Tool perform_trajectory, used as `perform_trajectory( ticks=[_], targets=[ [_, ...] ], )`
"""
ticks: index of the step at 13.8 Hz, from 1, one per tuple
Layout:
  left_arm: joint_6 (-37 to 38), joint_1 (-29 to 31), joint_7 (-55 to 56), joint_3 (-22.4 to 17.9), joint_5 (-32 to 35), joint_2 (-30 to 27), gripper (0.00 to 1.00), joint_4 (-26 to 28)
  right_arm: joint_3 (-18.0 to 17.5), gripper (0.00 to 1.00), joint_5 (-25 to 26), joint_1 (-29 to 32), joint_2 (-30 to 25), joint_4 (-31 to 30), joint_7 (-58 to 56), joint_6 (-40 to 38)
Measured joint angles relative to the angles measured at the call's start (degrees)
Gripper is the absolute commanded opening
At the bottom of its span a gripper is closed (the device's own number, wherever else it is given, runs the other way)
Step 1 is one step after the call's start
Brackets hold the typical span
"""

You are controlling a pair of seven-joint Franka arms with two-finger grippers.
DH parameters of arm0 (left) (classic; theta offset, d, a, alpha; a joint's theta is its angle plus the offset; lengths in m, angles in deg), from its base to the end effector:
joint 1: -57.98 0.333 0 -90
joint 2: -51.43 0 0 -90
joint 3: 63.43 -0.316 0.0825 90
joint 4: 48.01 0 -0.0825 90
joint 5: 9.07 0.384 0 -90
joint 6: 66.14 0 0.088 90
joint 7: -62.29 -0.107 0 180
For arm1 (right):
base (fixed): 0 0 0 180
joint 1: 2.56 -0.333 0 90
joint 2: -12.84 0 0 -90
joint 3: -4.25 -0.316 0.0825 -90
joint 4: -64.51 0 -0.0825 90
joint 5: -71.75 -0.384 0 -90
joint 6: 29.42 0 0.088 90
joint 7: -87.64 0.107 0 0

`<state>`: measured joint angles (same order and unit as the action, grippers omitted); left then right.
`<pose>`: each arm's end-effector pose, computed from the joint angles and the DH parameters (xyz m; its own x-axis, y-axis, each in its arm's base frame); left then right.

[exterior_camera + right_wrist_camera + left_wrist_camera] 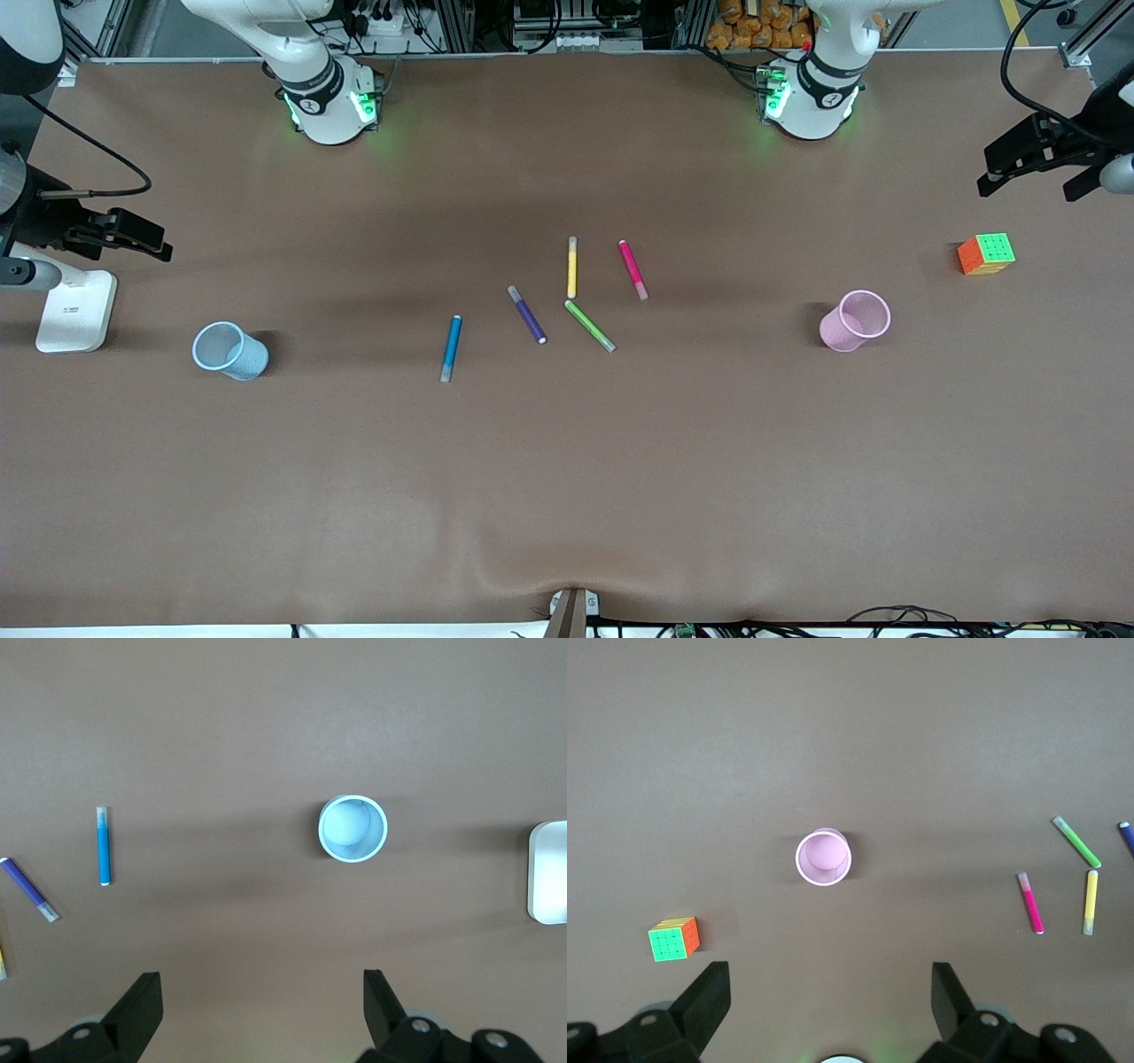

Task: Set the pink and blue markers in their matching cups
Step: 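Move the left gripper from rest toward the pink marker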

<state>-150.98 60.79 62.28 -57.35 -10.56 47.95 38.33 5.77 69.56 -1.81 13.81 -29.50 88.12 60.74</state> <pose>0.5245 -0.0351 0.6790 0.9976 -0.0595 0.0342 -0.0602 -0.9980 0.0194 0.5560 -0.0178 0.5825 0.9953 -0.0480 -0.0843 -0.0512 -0.9980 -0.0369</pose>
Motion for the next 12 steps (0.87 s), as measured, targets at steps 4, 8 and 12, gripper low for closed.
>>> perform_trajectory(
  ticks=[4,8,12],
  targets=[
    [0.0,0.18,0.0,0.0,-0.01,0.15,1.0,0.05,0.09,1.0,0.0,0.02,-0.07,0.32,0.0,0.03],
    [0.58,0.1,0.0,0.18,-0.06,1.44,1.0,0.53,0.27,1.0,0.0,0.05,-0.47,0.42,0.0,0.0],
    [3.25,-0.42,-0.14,2.3,-0.22,4.51,1.0,0.9,0.37,1.0,0.0,0.56,-0.52,0.41,0.0,-0.14]
  ],
)
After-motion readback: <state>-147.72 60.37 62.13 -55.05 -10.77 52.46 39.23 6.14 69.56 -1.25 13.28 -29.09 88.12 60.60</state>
